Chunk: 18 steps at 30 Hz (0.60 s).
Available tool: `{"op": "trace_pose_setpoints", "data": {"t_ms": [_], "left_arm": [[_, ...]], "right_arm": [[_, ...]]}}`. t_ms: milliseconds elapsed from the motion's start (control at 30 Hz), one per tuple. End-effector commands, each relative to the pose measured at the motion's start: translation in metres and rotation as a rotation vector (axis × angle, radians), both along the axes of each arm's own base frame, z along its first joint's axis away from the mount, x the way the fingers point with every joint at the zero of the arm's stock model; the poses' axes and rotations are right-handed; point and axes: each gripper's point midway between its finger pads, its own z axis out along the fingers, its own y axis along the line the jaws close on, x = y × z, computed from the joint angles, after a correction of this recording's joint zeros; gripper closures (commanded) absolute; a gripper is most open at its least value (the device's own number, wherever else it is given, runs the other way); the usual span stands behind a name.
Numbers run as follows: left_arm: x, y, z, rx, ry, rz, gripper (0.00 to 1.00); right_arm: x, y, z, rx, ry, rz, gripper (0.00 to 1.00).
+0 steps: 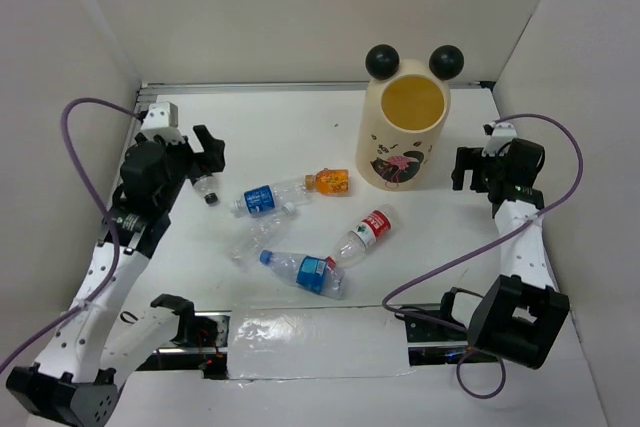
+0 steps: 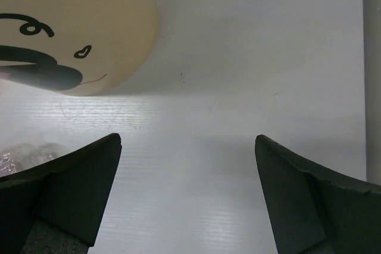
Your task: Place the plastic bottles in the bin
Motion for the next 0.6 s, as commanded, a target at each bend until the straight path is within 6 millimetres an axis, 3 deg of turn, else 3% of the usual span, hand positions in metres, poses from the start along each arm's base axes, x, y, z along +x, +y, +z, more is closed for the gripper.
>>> {"op": "trace_pose_setpoints", "data": {"t_ms": [0, 167, 267, 300, 333, 367, 400, 433, 467, 500, 533, 567], "left_arm": [[-0.007, -0.015, -0.020, -0.050, 0.083, -0.080, 0.00], [0.000, -0.008, -0.029, -0.049, 0.114, -0.057, 0.00], [0.003, -0.004, -0.037, -0.038, 0.153, -0.050, 0.07], [0.003, -0.004, -0.043, -0.035, 0.174, -0.050, 0.18], [0.006, -0.006, -0.042, -0.030, 0.176, -0.063, 0.27], [0.005, -0.005, -0.044, -0.032, 0.186, -0.063, 0.42], [0.006, -0.007, -0.047, -0.035, 0.199, -0.076, 0.58], [0.005, -0.009, -0.045, -0.038, 0.199, -0.085, 0.75], [0.005, -0.013, -0.048, -0.033, 0.210, -0.115, 0.75], [0.003, -0.014, -0.050, -0.035, 0.220, -0.124, 0.73], [0.000, -0.016, -0.054, -0.037, 0.239, -0.135, 0.66], [-0.002, -0.018, -0.056, -0.040, 0.253, -0.147, 0.37]], "right_arm": [[-0.010, -0.003, 0.014, -0.040, -0.031, 0.004, 0.00], [-0.020, 0.012, 0.003, -0.069, 0.012, 0.151, 0.00], [-0.023, 0.026, 0.004, -0.052, 0.010, 0.243, 0.00], [-0.024, 0.032, 0.006, -0.092, -0.001, 0.334, 0.00], [-0.026, 0.053, 0.015, -0.063, -0.049, 0.470, 0.00], [-0.033, 0.067, 0.014, -0.058, -0.068, 0.570, 0.00], [-0.046, 0.080, 0.012, -0.109, -0.085, 0.737, 0.08], [-0.055, 0.104, 0.024, -0.071, -0.177, 0.880, 0.41], [-0.066, 0.114, 0.022, -0.100, -0.217, 0.987, 0.57], [-0.072, 0.126, 0.021, -0.093, -0.251, 1.053, 0.63], [-0.079, 0.144, 0.023, -0.096, -0.287, 1.146, 0.62], [-0.082, 0.155, 0.022, -0.108, -0.288, 1.199, 0.37]]}}
